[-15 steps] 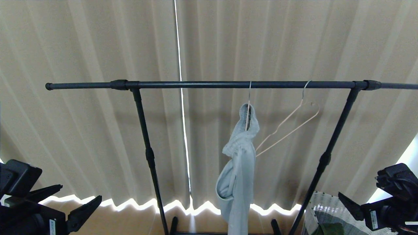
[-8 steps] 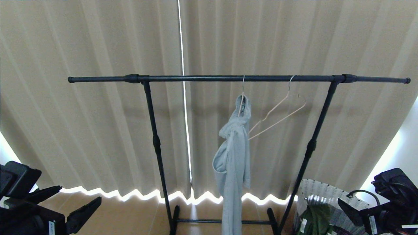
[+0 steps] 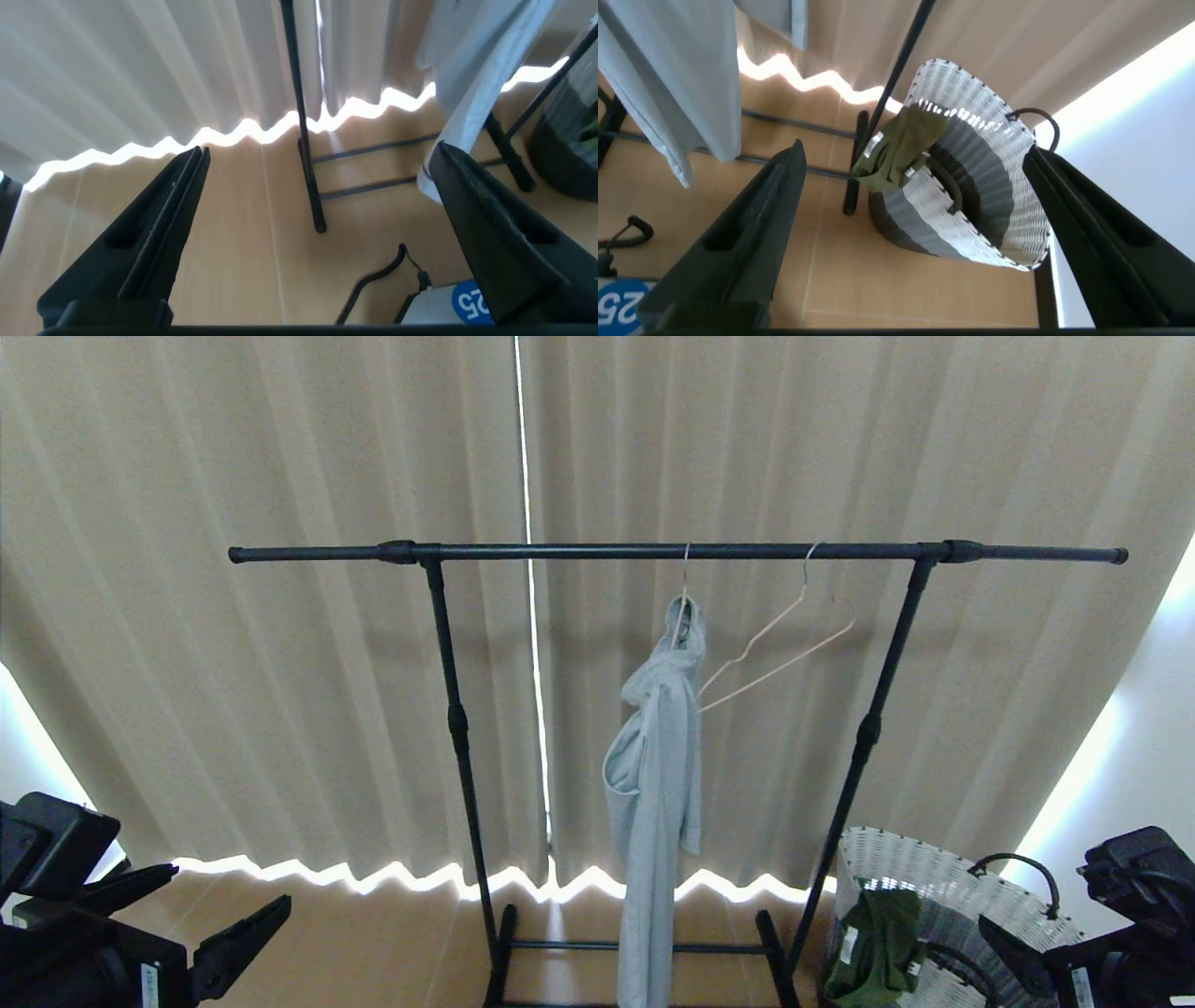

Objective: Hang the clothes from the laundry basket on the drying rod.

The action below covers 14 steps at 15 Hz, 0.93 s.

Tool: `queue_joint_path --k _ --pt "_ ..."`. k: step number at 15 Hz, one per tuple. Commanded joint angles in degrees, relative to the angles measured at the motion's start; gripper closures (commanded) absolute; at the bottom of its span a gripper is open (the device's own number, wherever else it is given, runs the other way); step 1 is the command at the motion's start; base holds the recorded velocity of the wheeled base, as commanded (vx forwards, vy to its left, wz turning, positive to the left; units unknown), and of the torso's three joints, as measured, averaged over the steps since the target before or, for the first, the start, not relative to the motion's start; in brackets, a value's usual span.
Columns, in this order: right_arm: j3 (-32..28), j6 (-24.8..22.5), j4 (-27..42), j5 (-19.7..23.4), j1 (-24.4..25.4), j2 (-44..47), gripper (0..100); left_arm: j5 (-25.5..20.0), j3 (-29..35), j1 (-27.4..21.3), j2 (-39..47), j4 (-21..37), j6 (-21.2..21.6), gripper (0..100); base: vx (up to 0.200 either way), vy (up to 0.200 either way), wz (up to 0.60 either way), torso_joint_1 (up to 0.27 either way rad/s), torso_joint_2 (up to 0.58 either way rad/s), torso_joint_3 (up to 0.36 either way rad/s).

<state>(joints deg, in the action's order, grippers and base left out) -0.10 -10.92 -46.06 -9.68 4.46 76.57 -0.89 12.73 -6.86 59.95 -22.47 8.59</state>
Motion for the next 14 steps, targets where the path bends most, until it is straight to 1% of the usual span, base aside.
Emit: queue_joint_path --k 1,2,3,6,8,14 --pt "-0.08 -2.79 6.15 0.10 0.37 -8.81 0 0.01 -0.07 0.01 0.16 -0.03 0.02 0 0.000 0.000 0.00 0.000 0.00 0.000" --pt "-0.17 -3.67 7.91 0.36 0.37 -10.21 0 0.01 0.02 0.01 0.16 -0.03 0.02 0 0.000 0.000 0.00 0.000 0.00 0.000" --pt "-0.25 -3.67 8.26 0.36 0.28 -10.65 0 0.01 0.02 0.01 0.08 -0.03 0.02 0 0.000 0.000 0.00 0.000 0.00 0.000" --pt "-0.34 -3.67 8.35 0.63 0.20 -9.51 0 0.01 -0.07 0.01 -0.01 -0.03 0.02 0 0.000 0.000 0.00 0.000 0.00 0.000" --pt "-0.52 -3.58 7.56 0.63 0.20 -6.78 0 0.01 -0.16 0.01 -0.01 -0.03 0.11 0 0.000 0.000 0.00 0.000 0.00 0.000" --pt "-0.17 -3.75 7.56 0.36 0.02 -7.57 0 0.01 -0.25 0.10 -0.10 -0.03 0.81 0 0.000 0.000 0.00 0.000 0.00 0.000"
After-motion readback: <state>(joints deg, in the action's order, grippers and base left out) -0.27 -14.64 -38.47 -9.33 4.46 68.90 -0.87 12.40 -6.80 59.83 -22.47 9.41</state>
